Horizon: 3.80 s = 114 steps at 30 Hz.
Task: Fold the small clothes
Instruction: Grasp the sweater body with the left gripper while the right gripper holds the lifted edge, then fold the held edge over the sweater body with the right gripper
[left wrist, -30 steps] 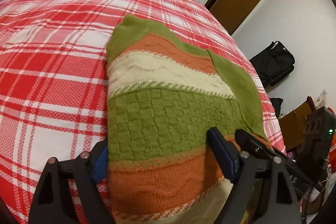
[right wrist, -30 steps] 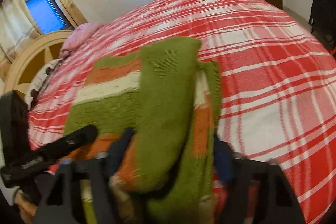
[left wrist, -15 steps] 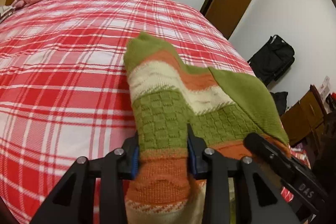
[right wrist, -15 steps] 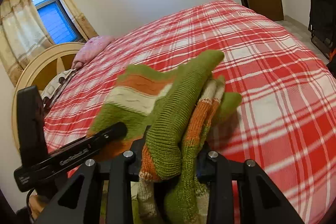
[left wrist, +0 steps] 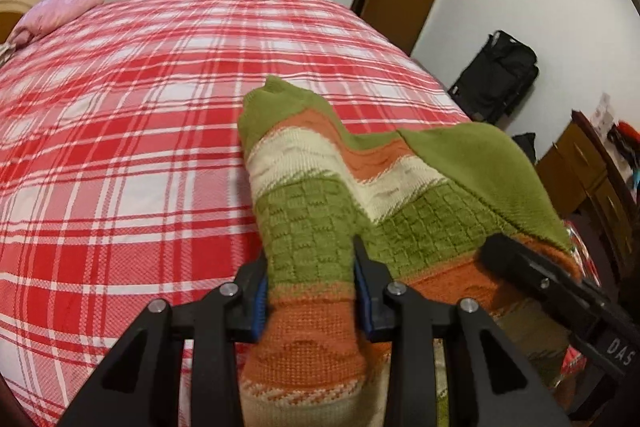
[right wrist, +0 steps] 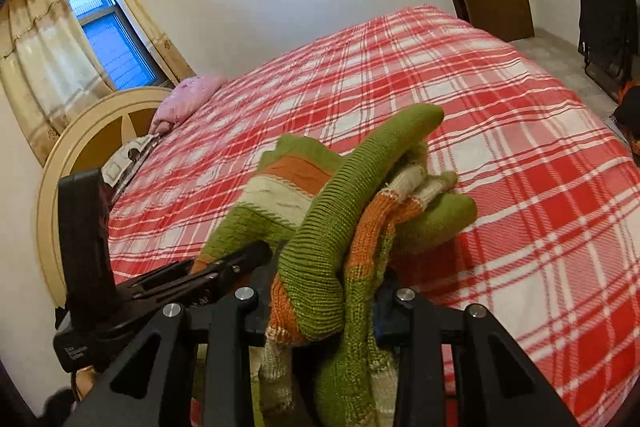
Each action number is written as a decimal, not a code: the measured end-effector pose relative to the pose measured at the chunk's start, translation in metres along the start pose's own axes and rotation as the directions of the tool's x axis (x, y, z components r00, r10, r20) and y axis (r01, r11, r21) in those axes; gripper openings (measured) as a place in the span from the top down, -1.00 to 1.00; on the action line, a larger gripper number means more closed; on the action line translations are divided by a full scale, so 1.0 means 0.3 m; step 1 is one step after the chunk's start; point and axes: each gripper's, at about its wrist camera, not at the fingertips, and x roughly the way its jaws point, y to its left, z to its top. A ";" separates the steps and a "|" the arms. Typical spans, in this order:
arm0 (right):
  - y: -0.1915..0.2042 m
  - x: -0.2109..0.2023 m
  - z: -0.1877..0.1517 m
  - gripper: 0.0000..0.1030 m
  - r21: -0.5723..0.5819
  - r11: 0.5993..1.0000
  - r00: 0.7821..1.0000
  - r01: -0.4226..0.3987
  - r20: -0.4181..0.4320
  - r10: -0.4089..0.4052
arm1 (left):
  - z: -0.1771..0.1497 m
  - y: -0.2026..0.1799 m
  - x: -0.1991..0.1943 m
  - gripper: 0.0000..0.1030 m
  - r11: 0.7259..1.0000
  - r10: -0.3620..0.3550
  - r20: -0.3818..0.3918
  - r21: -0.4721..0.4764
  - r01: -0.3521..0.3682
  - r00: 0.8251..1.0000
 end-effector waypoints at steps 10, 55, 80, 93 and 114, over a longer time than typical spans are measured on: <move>-0.130 -0.152 0.047 0.36 0.061 0.996 0.993 0.063 0.099 -0.069 | 0.096 -0.202 -0.005 0.31 0.991 -0.044 0.069 0.125 0.035 0.997; -0.448 -0.216 0.150 0.36 0.106 0.971 0.960 0.216 0.159 -0.231 | 0.254 -0.455 0.056 0.68 0.961 -0.230 0.120 0.186 0.205 0.966; -0.797 -0.276 -0.007 -0.33 0.406 0.905 0.992 0.125 -0.051 -0.114 | 0.064 -0.423 0.377 -0.58 0.946 -0.319 -0.283 -0.040 0.321 0.905; -0.767 -0.088 0.058 0.31 0.321 0.944 0.997 0.073 -0.054 -0.059 | 0.082 -0.497 0.364 0.31 0.950 -0.298 -0.184 0.040 0.310 0.937; -0.831 -0.076 0.111 0.17 0.292 0.936 0.976 0.196 0.031 -0.214 | 0.218 -0.577 0.502 -0.13 0.950 -0.075 -0.079 0.298 0.096 0.994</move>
